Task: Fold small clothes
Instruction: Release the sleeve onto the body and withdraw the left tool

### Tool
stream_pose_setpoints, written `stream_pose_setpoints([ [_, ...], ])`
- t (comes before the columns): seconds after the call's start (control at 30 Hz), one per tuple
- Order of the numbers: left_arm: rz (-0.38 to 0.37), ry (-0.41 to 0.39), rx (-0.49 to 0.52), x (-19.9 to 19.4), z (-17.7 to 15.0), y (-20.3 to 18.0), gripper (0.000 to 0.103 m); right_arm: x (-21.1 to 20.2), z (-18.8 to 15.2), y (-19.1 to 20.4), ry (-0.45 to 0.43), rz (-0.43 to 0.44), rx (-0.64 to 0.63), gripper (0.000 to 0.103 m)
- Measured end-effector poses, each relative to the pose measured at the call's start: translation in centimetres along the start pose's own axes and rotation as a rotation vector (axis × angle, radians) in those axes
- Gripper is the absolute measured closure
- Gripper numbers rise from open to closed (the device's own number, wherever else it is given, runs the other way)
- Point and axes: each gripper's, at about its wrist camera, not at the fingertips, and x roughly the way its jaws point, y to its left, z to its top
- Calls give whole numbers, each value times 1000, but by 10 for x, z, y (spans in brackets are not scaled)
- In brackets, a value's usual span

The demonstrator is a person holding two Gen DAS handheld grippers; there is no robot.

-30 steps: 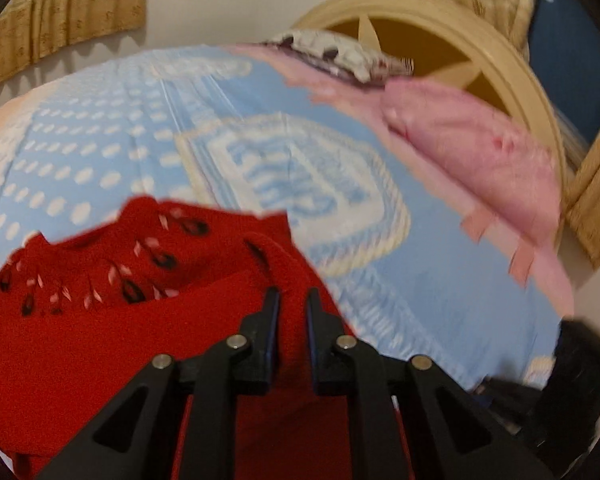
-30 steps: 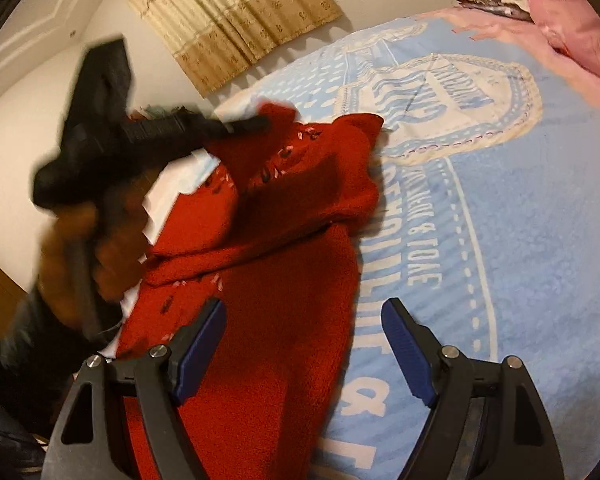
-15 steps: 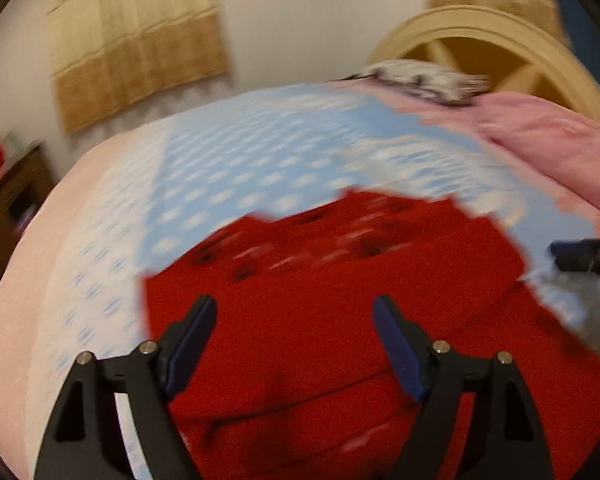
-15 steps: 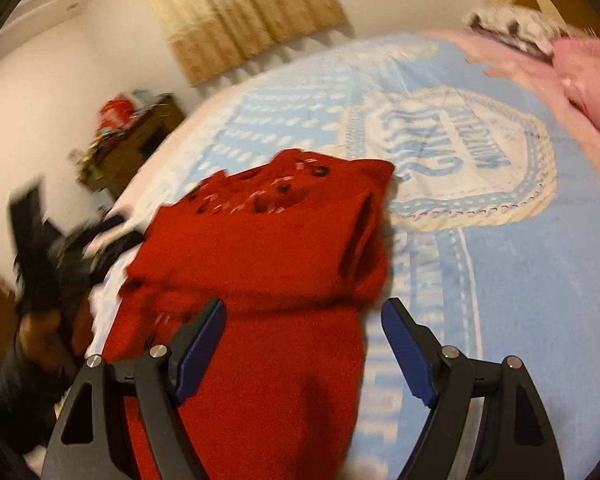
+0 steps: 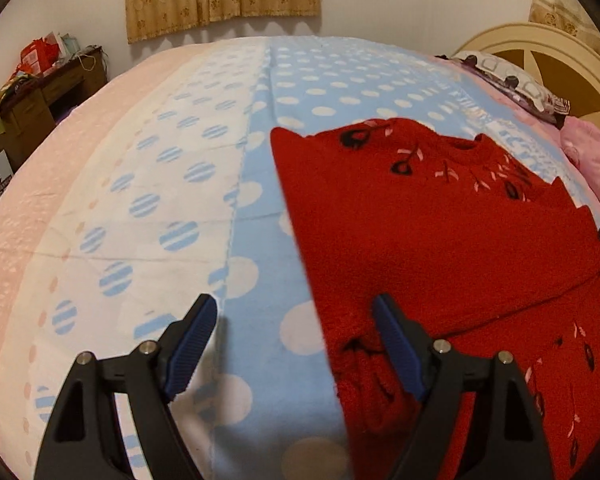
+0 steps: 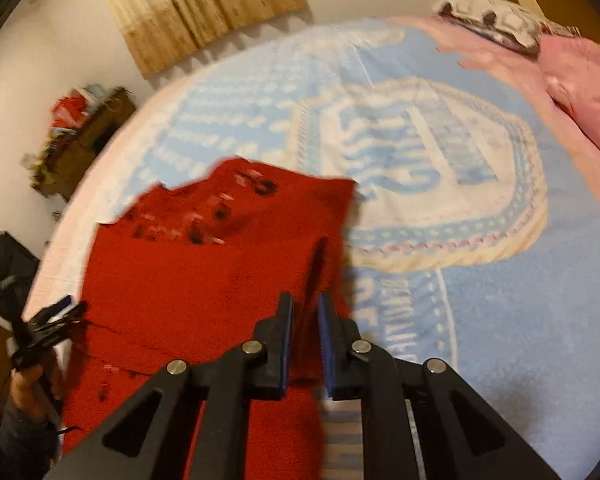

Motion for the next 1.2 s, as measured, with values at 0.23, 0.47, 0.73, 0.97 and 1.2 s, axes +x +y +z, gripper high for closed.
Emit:
stream_pose_setpoints([
  [0.23,-34,-1,-8,-10,-10,2,20,-13,-6,15,-63,113,-15,2],
  [0.47,-60,-48,-46,-35,-15,5,20,-18,-9,25,-60,44,-40,2],
  [0.73,-140,-85,56,-108,-66,1,20,-50,-54,19,-20,74,-42,2],
  [0.97,-176,-49,105,-155,-126,1,20,-101,-128,27,-2,45,-91,2],
  [1.2,-220,-62,78,-186,-165,-10,20,-153,-191,48,-34,51,-169,2],
])
